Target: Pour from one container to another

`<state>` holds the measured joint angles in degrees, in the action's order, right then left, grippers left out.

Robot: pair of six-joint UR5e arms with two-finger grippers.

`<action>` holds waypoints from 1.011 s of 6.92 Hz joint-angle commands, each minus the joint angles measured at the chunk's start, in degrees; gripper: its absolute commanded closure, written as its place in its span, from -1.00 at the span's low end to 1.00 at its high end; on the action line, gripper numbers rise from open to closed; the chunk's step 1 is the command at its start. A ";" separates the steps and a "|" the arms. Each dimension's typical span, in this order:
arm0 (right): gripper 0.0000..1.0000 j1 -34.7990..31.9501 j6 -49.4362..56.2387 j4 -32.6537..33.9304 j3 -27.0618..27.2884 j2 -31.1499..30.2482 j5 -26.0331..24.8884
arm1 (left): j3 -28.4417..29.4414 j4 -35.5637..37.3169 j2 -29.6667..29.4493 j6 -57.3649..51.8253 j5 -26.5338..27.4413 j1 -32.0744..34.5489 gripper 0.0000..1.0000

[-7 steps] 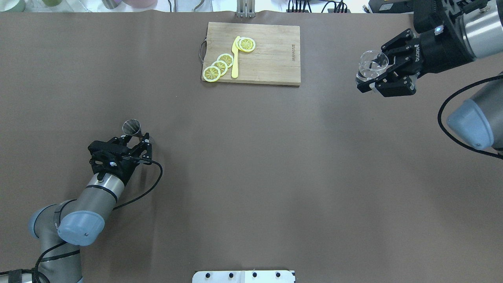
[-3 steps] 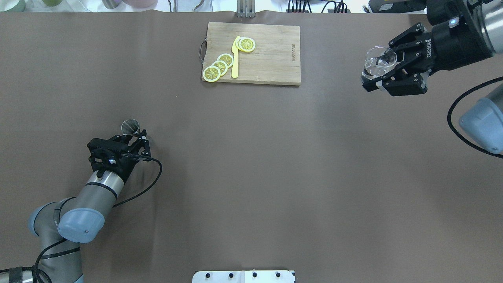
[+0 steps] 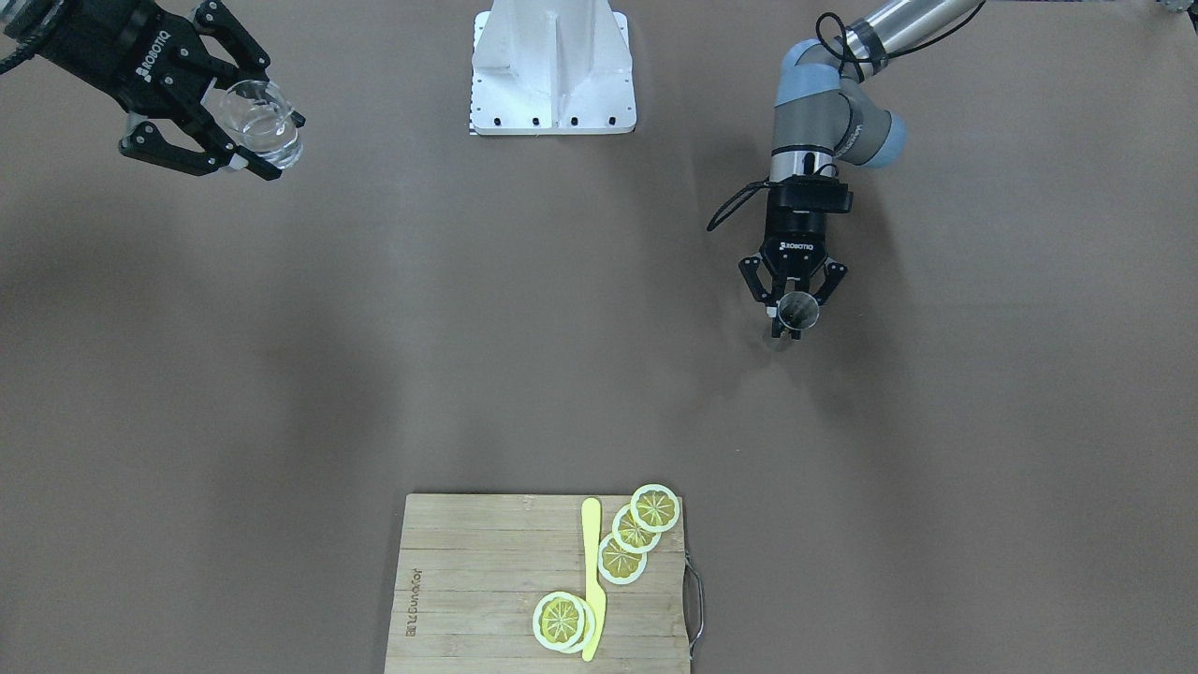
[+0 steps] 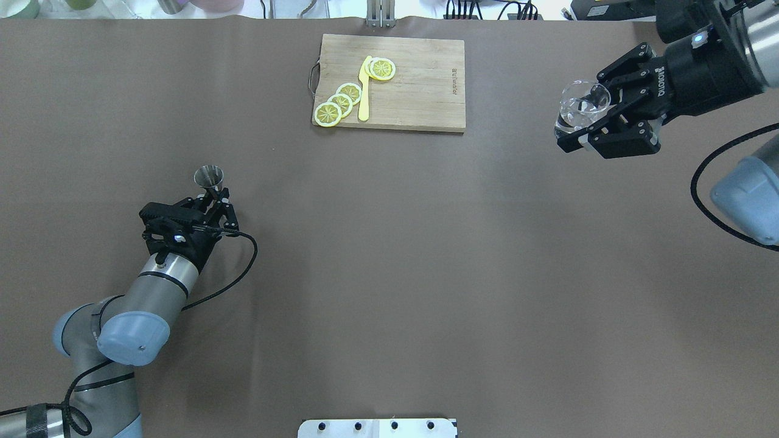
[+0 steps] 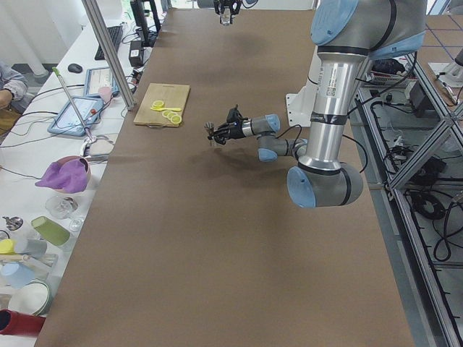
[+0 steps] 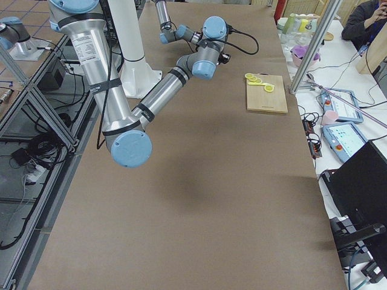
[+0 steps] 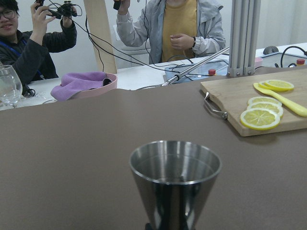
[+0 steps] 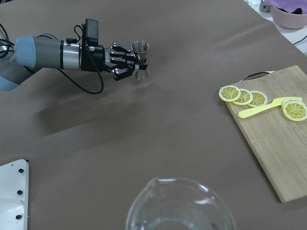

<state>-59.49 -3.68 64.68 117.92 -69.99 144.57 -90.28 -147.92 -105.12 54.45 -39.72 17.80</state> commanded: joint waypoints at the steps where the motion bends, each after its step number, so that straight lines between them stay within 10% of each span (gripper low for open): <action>1: 1.00 1.21 1.64 1.32 0.99 1.96 -0.42 | -0.68 0.44 -5.69 -9.13 2.19 0.05 1.00; 7: 1.00 -1.60 19.84 11.49 1.43 3.89 -3.84 | -1.48 -1.06 -15.46 -18.85 -0.01 0.75 1.00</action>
<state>-60.97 13.83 73.12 119.30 -67.13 142.33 -91.78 -148.75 -119.83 35.72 -39.67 18.50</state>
